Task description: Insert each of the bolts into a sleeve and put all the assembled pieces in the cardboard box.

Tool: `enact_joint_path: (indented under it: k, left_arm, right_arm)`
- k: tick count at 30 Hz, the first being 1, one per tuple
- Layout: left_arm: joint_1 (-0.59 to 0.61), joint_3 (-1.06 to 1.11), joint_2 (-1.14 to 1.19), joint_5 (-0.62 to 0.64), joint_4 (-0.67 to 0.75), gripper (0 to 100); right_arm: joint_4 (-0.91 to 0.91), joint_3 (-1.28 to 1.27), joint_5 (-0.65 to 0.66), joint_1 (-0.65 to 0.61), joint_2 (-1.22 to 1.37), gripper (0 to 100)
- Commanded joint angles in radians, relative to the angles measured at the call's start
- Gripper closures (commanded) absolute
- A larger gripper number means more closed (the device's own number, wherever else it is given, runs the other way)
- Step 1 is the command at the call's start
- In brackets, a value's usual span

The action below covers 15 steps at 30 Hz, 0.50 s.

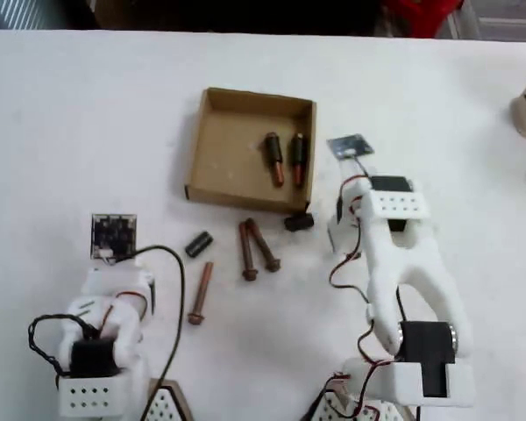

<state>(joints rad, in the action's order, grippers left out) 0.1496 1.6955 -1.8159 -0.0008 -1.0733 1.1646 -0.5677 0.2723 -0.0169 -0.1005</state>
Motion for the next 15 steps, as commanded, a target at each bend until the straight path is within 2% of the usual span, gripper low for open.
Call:
enact_joint_path:
  k: [1,6,15]
  left_arm:
    - [0.005,-0.003,-0.008,-0.009,0.003,98]
    - [0.005,-0.003,-0.008,-0.009,0.003,98]
    - [0.007,-0.005,-0.01,-0.002,0.055,98]
  right_arm:
    - [0.008,0.043,-0.078,0.065,-0.007,98.1]
    - [0.005,-0.005,-0.146,0.134,-0.007,98.1]
    - [-0.074,-0.103,-0.138,0.295,-0.007,98.1]
